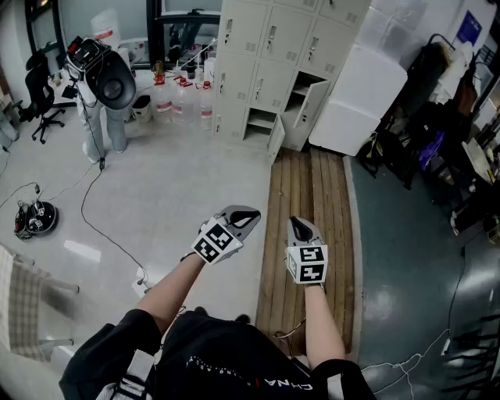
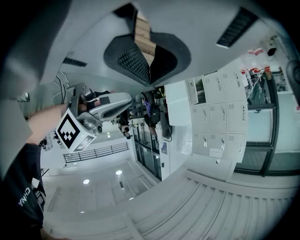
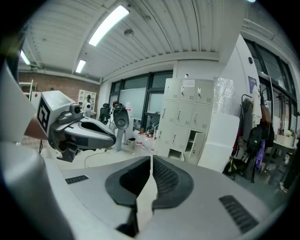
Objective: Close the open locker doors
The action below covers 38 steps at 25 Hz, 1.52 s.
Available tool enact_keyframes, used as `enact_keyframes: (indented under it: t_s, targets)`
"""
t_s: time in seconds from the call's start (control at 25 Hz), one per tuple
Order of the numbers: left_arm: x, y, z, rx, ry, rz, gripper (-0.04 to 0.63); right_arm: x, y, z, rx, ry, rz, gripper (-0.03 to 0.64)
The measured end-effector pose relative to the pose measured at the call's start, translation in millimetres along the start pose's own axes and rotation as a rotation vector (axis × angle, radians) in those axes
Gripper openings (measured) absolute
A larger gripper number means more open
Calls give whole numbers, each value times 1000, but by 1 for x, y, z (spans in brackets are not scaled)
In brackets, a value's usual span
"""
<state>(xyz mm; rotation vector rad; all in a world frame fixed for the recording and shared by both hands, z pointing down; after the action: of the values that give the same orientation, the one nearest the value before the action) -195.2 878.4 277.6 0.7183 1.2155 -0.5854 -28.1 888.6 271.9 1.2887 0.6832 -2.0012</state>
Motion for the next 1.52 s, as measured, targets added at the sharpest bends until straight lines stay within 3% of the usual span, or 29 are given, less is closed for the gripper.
enact_keyframes:
  t_s: [0.32, 0.56, 1.32, 1.52]
  targets:
    - [5, -2, 6, 9, -6, -20, 21, 8, 2, 6, 11, 2, -4, 41]
    - [3, 2, 9, -56, -28, -80, 21, 5, 8, 5, -11, 3, 13, 41]
    - [-5, 13, 22, -51, -46, -72, 21, -7, 19, -2, 69, 38, 69, 42]
    - [-7, 16, 27, -52, -56, -64, 21, -7, 25, -5, 86, 52, 44, 43]
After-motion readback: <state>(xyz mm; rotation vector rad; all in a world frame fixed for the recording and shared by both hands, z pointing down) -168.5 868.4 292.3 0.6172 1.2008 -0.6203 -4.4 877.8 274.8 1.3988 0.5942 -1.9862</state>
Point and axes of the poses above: the fingertips, and each gripper's own axes: z forward along the fingers, y to its right, x out of its top, the point moved 7 cm from there along -z, backward along the fingers, and after that the axes turned 13 degrees about x, right-handed, at the moved point
